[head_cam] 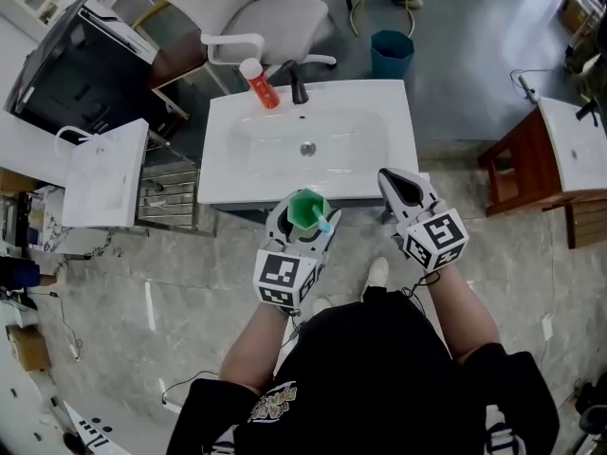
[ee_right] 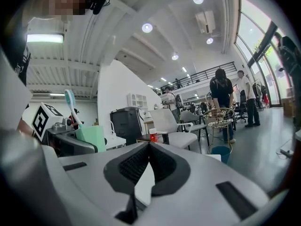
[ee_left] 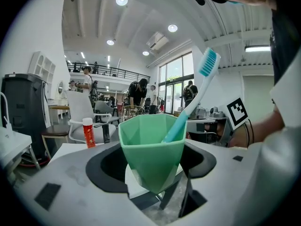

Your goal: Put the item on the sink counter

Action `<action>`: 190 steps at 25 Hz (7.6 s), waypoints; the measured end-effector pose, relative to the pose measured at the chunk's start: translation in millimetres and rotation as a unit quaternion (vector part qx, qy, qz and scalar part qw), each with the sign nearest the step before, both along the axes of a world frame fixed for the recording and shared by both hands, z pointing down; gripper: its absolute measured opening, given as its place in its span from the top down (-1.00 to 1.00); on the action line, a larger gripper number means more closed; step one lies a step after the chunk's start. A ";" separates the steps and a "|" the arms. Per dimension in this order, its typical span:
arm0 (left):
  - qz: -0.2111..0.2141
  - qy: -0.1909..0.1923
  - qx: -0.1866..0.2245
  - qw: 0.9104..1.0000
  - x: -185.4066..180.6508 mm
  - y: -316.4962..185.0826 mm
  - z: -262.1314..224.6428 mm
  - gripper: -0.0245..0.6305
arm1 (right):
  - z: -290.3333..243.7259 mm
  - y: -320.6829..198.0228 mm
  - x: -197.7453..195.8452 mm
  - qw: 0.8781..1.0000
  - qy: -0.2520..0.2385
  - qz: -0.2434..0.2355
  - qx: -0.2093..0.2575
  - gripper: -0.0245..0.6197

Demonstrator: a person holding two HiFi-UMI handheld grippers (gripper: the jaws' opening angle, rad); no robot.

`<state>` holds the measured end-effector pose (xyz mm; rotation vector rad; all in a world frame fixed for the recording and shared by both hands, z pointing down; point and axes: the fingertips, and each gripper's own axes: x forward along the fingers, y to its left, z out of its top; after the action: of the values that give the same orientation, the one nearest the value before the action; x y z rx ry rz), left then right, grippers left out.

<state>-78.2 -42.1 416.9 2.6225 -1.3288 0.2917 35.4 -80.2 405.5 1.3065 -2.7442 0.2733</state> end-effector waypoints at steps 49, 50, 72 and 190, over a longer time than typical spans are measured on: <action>0.043 -0.045 0.015 0.998 78.9 -242.3 62.8 -0.04 | 46.3 -200.8 72.0 0.997 -0.003 0.052 -0.060 0.76; 0.044 -0.047 0.018 0.998 79.0 -248.9 66.1 -0.04 | 48.6 -205.1 72.6 0.996 -0.002 0.056 -0.063 0.76; 0.051 -0.063 0.012 0.997 100.2 -359.1 157.7 -0.04 | 96.5 -239.8 91.1 0.984 0.015 0.128 -0.120 0.76; -0.038 -0.005 0.026 0.999 8.5 -3.6 3.8 0.85 | 18.2 10.9 6.3 0.999 -0.001 -0.016 -0.031 0.76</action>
<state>-69.7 -45.7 420.7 2.6079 -1.4540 0.2620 41.8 -69.3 423.7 1.2469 -2.7330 0.3549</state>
